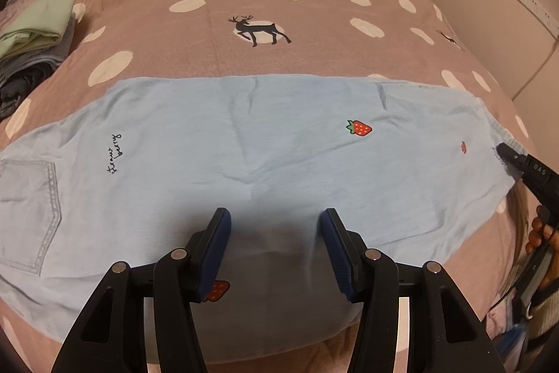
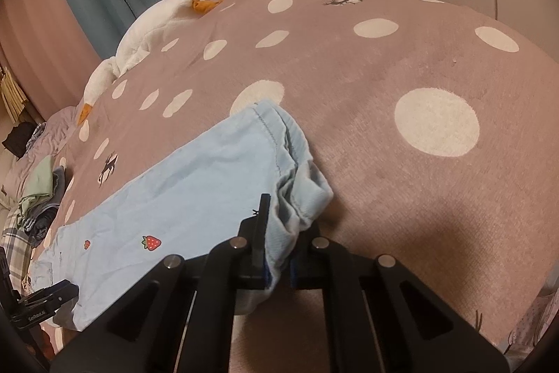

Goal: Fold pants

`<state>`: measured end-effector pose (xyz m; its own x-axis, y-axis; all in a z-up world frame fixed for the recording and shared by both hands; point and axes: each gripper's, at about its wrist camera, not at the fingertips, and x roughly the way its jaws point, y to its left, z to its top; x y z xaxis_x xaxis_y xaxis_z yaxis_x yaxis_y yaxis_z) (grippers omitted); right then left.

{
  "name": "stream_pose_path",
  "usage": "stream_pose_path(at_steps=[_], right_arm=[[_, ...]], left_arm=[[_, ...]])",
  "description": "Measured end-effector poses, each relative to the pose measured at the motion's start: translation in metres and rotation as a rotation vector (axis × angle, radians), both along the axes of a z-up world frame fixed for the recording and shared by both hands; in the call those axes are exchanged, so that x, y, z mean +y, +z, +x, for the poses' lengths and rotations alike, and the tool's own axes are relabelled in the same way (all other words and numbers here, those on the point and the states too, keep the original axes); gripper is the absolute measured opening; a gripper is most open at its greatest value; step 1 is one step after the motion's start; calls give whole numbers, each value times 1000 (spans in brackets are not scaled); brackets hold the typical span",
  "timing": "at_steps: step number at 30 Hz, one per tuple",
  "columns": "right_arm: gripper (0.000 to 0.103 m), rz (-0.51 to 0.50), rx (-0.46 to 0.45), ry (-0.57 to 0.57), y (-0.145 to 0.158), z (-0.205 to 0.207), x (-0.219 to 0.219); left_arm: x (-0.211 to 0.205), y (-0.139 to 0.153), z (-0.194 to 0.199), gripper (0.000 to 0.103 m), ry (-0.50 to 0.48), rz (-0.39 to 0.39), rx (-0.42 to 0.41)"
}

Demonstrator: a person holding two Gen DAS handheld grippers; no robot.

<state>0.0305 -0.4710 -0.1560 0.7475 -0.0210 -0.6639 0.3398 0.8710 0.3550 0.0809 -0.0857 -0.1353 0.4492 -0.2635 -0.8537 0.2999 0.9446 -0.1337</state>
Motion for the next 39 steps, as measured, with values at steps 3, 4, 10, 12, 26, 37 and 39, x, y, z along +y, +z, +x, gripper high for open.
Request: stream_pose_path(at_steps=[3,4,10,12,26,37,39], right_arm=[[7,1,0,1,0,0,0],[7,2,1,1,0,0,-1],[7,3,2,2,-1,0,0],[7,1,1,3,-1,0,0],[5,-41,-70,90,29,-6,33],[5,-67,-159,265,69,-2,94],[5,-70,-164,300,72,-2,108]], left_arm=[[0,0,0,53,0,2,0],[0,0,0,53,0,3,0],[-1,0,0,53,0,4,-1],[-1,-1,0,53,-1,6,-2],[3,3,0,54,14,-31,9],[22,21,-4,53,50,-234,69],[23,26,-4,53,51,-287,80]])
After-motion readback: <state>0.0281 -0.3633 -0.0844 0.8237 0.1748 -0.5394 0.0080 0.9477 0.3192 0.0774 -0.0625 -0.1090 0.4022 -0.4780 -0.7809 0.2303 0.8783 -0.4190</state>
